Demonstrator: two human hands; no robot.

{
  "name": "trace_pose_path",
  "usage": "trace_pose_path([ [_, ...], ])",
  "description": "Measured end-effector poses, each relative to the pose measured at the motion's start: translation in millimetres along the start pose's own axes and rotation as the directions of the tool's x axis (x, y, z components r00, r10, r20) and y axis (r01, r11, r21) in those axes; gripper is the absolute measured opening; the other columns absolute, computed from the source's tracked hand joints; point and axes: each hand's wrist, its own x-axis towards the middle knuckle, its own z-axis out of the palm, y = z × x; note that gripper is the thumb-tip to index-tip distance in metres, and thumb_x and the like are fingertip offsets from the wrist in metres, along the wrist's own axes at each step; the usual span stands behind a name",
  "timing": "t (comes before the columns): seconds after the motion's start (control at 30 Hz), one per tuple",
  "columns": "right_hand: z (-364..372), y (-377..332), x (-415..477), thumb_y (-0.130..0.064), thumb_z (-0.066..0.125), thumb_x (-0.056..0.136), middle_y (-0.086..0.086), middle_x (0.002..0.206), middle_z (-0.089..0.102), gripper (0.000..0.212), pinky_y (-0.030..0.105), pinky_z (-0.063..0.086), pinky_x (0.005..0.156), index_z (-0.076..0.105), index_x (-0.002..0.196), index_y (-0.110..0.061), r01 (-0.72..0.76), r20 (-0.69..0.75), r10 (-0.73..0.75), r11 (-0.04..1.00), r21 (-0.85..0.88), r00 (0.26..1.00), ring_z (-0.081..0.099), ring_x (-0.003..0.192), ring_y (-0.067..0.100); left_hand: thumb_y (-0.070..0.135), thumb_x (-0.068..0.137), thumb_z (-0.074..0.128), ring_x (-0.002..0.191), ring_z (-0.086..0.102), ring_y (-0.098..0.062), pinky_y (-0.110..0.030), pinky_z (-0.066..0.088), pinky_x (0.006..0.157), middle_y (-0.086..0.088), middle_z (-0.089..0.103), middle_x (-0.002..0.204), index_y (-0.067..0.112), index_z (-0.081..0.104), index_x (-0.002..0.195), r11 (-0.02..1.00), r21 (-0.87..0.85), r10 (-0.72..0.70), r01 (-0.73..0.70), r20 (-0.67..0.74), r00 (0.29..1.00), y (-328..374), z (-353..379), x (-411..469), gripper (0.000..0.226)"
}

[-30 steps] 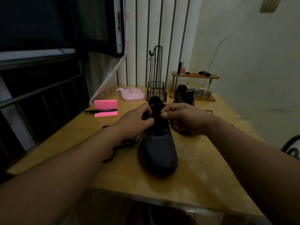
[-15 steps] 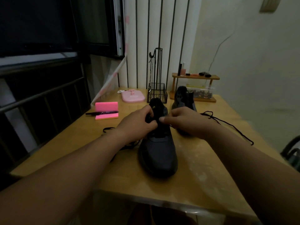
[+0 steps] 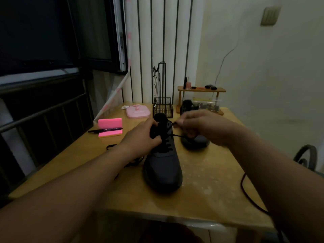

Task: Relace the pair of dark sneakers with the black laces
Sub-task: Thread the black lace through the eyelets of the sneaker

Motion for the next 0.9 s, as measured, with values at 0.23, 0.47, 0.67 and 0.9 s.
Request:
trace_pose_path([
  [0.23,-9,-14,-10,-0.02,0.056,0.104,0.0,0.067,0.038,0.018,0.022,0.049,0.058,0.061,0.087,-0.017,0.215,-0.11,-0.188,0.912,0.349,0.976,0.045,0.058,0.012,0.042,0.103,0.058,0.097,0.058,-0.011,-0.039,0.05,0.084,0.008,0.06,0.103,0.032,0.067,0.113,0.947,0.178,0.265,-0.266,0.032,0.964,41,-13,-1,0.016],
  [0.47,5,6,-2,-0.024,0.065,0.101,0.008,0.094,0.063,0.022,0.031,0.05,0.061,0.063,0.123,-0.021,0.029,-0.07,-0.025,0.998,0.054,0.997,0.055,0.069,0.019,0.024,0.111,0.045,0.073,0.062,-0.017,-0.034,0.053,0.072,-0.004,0.066,0.082,0.009,0.066,0.108,0.84,-0.541,0.046,-0.041,-0.005,0.999,98,-58,15,0.027],
  [0.67,21,3,9,-0.028,0.052,0.108,0.008,0.089,0.064,0.023,0.032,0.046,0.063,0.067,0.111,-0.01,0.063,-0.138,-0.027,0.961,0.269,0.99,0.053,0.065,0.016,0.024,0.106,0.057,0.098,0.07,-0.02,-0.032,0.054,0.081,-0.005,0.071,0.112,0.019,0.056,0.133,0.799,-0.599,0.067,-0.051,0.005,0.998,111,-71,25,0.028],
  [0.9,2,52,7,-0.017,0.068,0.096,0.015,0.111,0.068,0.026,0.037,0.054,0.08,0.064,0.12,-0.01,-0.333,-0.205,0.299,0.93,-0.154,0.932,0.064,0.091,0.025,0.042,0.101,0.064,0.093,0.062,-0.016,-0.032,0.048,0.07,-0.001,0.064,0.102,0.022,0.055,0.107,0.97,-0.086,-0.221,0.226,0.067,0.973,17,-21,-9,0.024],
])
